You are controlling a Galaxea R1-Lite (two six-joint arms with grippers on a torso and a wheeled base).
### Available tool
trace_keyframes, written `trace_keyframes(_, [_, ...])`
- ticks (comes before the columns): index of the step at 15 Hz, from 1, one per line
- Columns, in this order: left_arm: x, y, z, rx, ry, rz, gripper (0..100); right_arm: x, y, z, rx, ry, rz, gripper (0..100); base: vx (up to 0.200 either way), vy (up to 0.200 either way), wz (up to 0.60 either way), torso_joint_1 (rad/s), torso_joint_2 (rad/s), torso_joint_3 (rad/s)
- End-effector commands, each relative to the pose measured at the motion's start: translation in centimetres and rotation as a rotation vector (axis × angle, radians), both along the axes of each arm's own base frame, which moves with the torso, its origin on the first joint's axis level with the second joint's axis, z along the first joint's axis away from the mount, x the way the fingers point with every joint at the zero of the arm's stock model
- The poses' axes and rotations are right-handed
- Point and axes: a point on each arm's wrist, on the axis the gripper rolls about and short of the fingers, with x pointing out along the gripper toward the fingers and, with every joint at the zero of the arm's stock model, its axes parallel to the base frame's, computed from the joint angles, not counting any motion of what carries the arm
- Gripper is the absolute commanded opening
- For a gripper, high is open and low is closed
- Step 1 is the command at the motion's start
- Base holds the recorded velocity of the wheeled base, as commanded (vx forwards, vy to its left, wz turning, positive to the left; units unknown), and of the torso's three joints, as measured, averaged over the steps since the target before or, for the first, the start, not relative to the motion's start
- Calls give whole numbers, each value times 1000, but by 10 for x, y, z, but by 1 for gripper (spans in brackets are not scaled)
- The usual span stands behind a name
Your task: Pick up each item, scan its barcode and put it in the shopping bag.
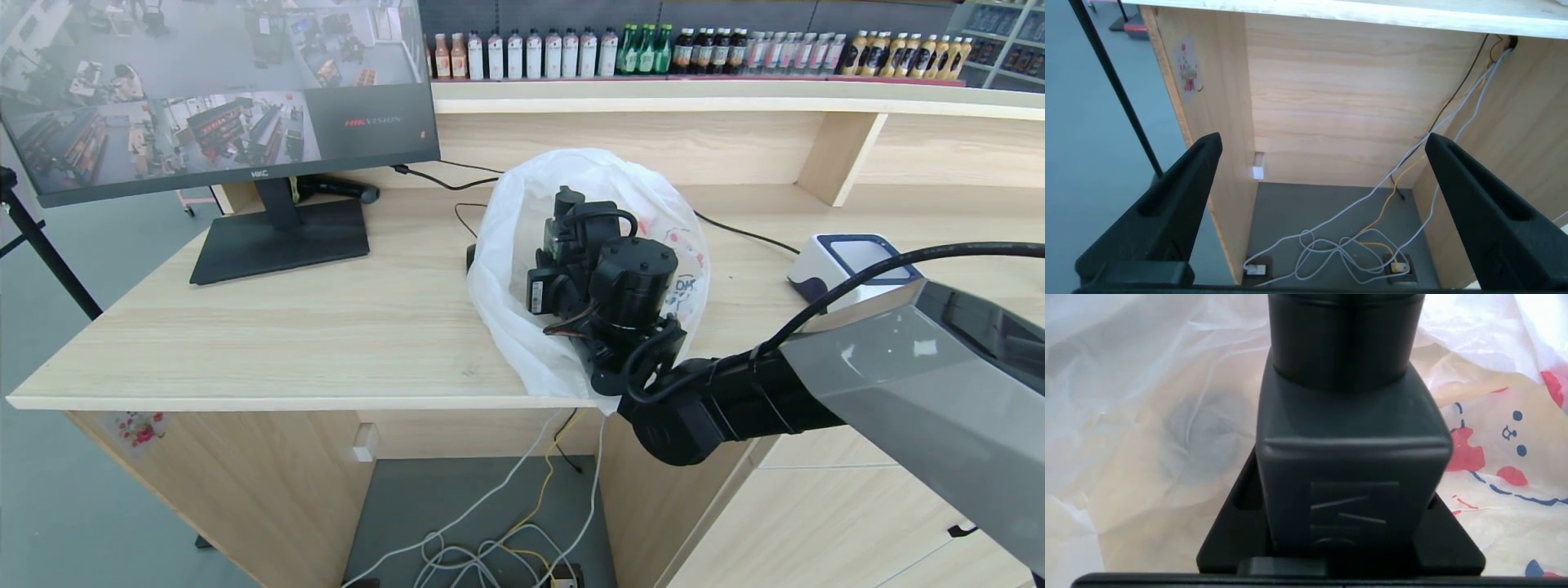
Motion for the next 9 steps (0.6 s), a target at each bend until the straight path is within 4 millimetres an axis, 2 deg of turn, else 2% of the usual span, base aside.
trace_keyframes(1, [0, 0, 0, 0, 0, 0, 100, 0, 0, -1, -2, 2, 0, 0, 0, 0, 0, 0, 0, 0])
trace_keyframes(6, [0, 0, 0, 0, 0, 1, 100, 0, 1, -1, -1, 2, 2, 0, 0, 0, 0, 0, 0, 0])
trace_keyframes(7, [0, 0, 0, 0, 0, 0, 100, 0, 1, 0, 15, 1, -1, 100, 0, 0, 0, 0, 0, 0])
trace_keyframes(9, [0, 0, 0, 0, 0, 0, 100, -1, 1, 3, 23, -4, -2, 100, 0, 0, 0, 0, 0, 0])
